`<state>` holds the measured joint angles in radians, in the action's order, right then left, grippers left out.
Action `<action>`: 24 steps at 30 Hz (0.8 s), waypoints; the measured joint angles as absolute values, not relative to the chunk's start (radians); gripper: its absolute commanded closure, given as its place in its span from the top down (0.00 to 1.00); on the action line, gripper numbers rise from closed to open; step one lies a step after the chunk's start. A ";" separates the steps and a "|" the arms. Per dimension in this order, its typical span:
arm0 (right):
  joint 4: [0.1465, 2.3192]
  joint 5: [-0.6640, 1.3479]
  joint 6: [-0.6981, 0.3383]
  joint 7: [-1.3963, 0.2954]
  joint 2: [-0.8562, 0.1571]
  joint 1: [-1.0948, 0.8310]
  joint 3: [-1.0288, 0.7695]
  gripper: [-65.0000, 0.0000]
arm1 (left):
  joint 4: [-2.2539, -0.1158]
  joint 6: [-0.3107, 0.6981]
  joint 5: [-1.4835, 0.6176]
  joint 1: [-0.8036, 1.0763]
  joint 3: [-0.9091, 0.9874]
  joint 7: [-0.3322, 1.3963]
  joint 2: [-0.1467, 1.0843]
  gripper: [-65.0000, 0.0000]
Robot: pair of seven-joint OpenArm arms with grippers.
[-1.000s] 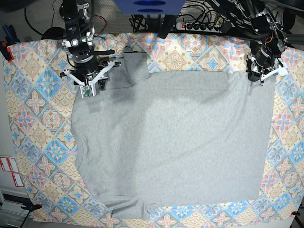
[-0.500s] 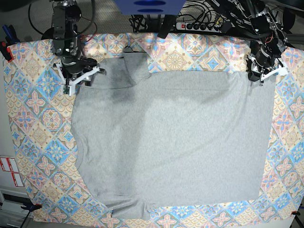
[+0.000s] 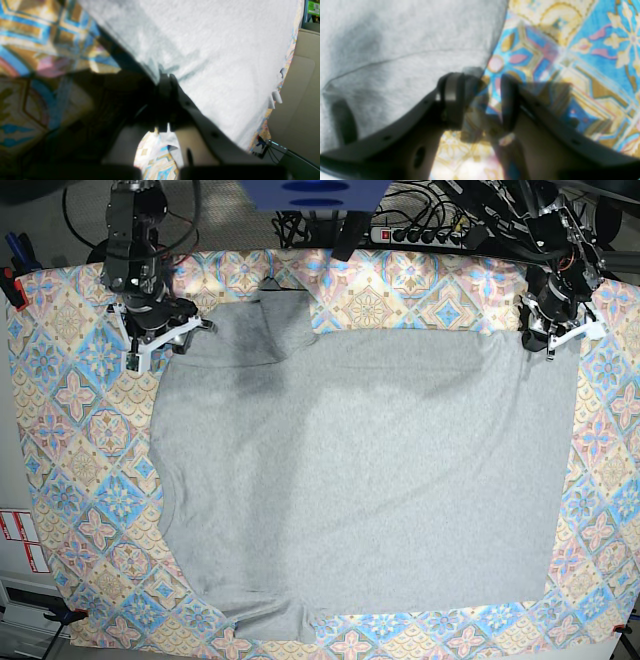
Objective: Fold the T-shirt properly
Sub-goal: 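Lower both grippers onto the shirt edge and close on the fabric, then pull the gripped edge with both grippers, folding a strip over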
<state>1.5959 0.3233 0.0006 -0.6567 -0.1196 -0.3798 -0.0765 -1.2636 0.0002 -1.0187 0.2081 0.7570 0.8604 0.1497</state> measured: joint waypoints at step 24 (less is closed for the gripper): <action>1.558 0.465 0.009 -0.618 -0.110 -0.374 -0.013 0.46 | -1.264 0.000 -1.018 0.208 0.757 0.857 0.150 0.00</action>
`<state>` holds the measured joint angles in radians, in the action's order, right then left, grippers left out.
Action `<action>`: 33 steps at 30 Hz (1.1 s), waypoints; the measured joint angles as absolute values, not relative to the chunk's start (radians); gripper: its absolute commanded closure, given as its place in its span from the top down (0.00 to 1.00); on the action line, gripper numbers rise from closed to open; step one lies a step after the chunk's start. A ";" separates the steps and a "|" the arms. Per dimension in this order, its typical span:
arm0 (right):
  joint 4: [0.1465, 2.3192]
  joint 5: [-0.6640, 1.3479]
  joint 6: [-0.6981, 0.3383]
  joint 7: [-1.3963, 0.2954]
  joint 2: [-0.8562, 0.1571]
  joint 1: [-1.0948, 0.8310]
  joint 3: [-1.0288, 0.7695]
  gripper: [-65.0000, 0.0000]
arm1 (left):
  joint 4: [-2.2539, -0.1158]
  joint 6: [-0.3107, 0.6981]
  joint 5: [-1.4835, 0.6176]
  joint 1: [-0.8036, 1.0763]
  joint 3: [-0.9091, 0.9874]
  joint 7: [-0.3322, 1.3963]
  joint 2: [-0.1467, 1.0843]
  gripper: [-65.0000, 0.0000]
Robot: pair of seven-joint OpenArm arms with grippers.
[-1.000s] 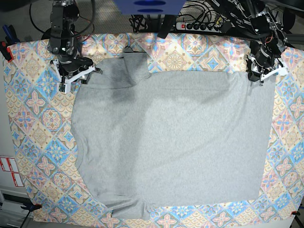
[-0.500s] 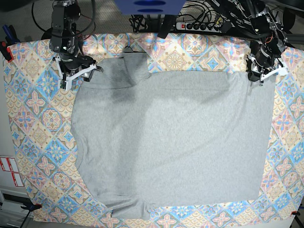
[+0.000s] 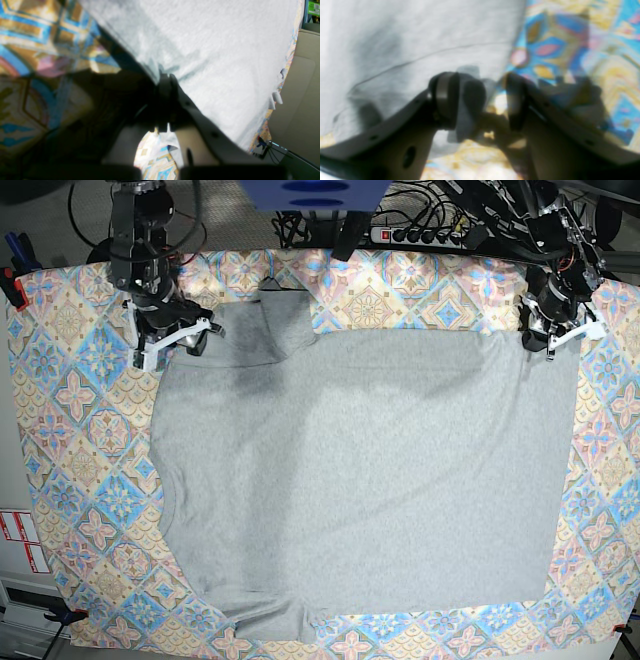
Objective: Fold the T-shirt properly
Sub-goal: 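Pull the gripped edge with both grippers, folding a strip over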
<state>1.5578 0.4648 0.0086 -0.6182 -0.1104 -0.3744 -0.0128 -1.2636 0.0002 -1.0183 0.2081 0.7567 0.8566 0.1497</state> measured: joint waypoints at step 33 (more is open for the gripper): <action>1.616 0.480 -0.007 -0.668 -0.099 -0.428 -0.165 0.00 | -1.271 0.009 -1.026 0.240 0.707 0.846 0.155 0.00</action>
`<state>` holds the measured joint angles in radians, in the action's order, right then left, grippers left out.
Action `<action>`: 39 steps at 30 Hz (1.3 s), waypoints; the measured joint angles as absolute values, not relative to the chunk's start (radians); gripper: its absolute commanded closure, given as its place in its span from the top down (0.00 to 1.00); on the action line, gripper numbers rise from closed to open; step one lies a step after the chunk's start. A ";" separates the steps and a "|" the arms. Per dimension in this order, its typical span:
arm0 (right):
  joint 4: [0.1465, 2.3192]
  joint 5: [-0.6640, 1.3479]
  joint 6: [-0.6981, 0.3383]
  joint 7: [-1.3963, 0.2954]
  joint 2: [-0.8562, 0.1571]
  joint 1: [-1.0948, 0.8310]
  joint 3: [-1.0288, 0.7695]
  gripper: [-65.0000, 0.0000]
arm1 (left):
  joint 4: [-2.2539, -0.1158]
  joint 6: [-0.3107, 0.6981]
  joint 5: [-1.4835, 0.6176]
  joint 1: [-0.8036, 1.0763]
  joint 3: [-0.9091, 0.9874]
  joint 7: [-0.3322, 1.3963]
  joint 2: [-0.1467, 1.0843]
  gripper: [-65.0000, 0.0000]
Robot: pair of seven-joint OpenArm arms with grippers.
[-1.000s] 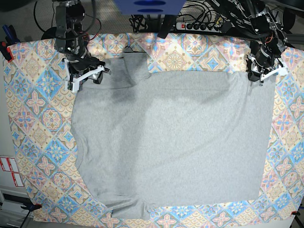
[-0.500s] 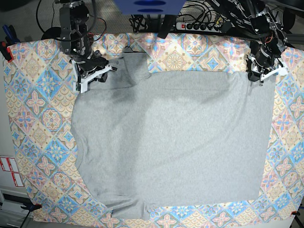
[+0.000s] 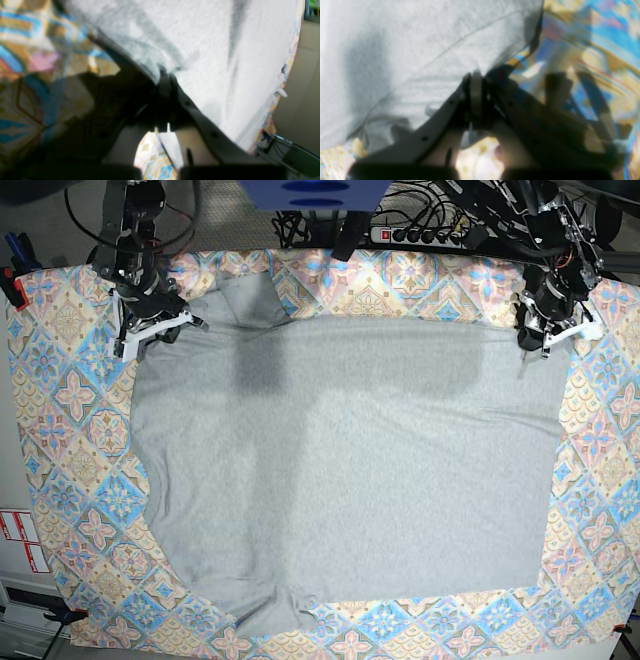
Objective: Fold the T-shirt properly
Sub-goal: 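Pull the gripped edge with both grippers, folding a strip over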
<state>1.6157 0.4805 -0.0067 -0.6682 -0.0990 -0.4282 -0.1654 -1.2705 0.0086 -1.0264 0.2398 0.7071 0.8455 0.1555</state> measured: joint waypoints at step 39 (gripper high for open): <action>1.826 0.480 -0.006 -0.686 -0.098 -0.574 -0.258 0.00 | -1.563 0.074 -1.009 0.479 0.643 0.881 0.148 0.00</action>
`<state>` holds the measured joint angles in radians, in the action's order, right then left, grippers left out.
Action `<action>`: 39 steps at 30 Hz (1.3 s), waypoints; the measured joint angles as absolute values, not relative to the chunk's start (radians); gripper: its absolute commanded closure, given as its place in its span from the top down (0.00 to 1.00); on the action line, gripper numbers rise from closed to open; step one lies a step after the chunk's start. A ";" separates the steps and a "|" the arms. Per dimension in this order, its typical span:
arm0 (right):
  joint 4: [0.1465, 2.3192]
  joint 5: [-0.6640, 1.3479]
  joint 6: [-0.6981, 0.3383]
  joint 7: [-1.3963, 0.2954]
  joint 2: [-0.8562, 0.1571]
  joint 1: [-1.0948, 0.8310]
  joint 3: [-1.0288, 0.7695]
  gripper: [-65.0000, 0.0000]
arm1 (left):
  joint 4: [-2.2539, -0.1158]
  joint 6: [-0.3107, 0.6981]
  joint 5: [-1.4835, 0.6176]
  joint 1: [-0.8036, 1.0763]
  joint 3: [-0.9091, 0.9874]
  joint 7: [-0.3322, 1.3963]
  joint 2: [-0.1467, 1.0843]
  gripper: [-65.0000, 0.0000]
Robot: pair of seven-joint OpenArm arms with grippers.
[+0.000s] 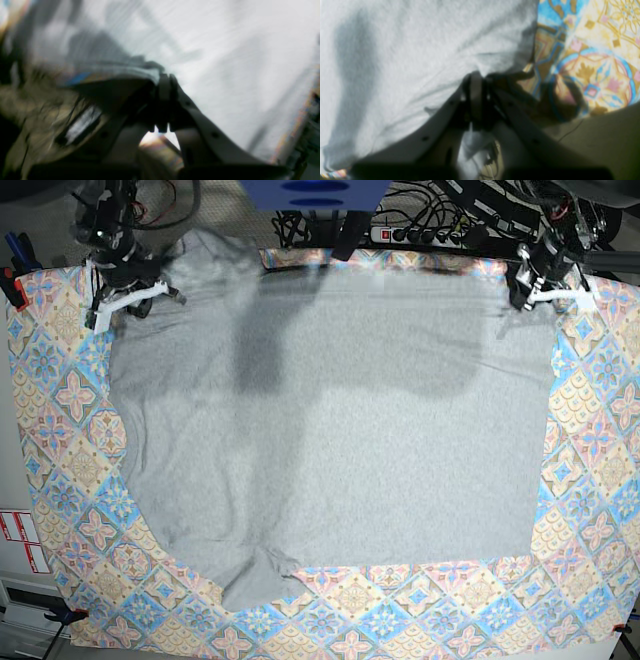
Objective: Fold the T-shirt properly
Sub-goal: 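Pull the gripped edge with both grippers, folding a strip over, then reposition the right gripper at the shirt corner beside the fold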
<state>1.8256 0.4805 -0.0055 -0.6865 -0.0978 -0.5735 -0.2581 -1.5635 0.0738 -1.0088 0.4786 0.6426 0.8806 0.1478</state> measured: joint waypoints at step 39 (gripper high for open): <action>1.361 0.475 0.001 -0.744 -0.098 0.049 -0.261 0.24 | -1.122 0.057 -0.717 -0.152 0.593 0.810 0.175 0.17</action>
<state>1.3613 0.4751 0.0010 -0.7444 -0.0982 0.0490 -0.2611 -1.1217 0.0574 -0.7174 -0.1524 0.5934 0.8097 0.1753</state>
